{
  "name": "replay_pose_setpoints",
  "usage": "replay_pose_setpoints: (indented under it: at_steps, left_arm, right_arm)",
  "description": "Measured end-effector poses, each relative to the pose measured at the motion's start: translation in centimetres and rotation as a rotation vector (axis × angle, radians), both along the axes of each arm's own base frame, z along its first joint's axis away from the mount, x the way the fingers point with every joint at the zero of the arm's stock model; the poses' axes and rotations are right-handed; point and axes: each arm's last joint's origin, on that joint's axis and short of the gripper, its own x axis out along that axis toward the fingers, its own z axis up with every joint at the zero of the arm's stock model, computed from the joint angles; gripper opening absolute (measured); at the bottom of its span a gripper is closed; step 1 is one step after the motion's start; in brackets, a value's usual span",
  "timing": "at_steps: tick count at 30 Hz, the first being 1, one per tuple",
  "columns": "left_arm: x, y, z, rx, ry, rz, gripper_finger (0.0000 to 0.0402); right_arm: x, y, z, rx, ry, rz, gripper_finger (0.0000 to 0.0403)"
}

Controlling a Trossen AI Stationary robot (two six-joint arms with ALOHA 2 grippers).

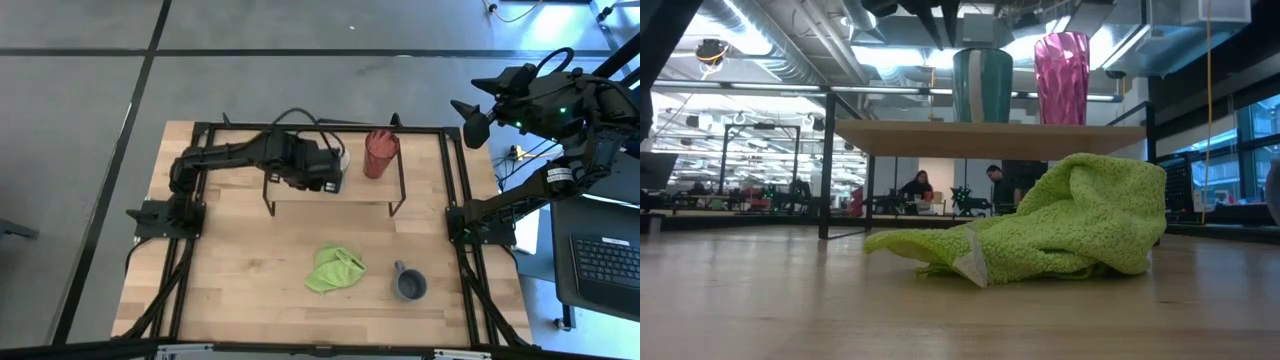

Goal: Stack small to large cups/mugs on shelf
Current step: Put the blue mug on the shelf

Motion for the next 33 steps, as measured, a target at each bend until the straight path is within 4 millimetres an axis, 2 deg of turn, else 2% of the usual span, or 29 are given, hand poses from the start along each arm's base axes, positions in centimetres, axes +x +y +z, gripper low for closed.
replay_pose_setpoints:
  at_steps: [4, 8, 18, 33]
  left_arm:
    - [0.4, -0.8, -0.3, 0.048, -0.013, -0.014, 0.0033]
    - [1.0, -0.7, -1.0, 0.079, -0.031, -0.011, 0.0004]
    - [2.2, -0.5, -3.5, 0.075, -0.044, -0.015, 0.0002]
    - [2.7, -0.6, -3.6, 0.07, -0.085, -0.033, 0.0001]
  right_arm:
    - [0.0, 0.0, 0.0, 0.0, 0.0, 0.0, 0.0312]
    - [0.0, 0.0, 0.0, 0.0, 0.0, 0.0, 0.0312]
    - [0.0, 0.0, 0.0, -0.002, 0.002, 0.002, 0.0312]
    - [0.0, 0.0, 0.0, -0.01, 0.011, 0.006, 0.0312]
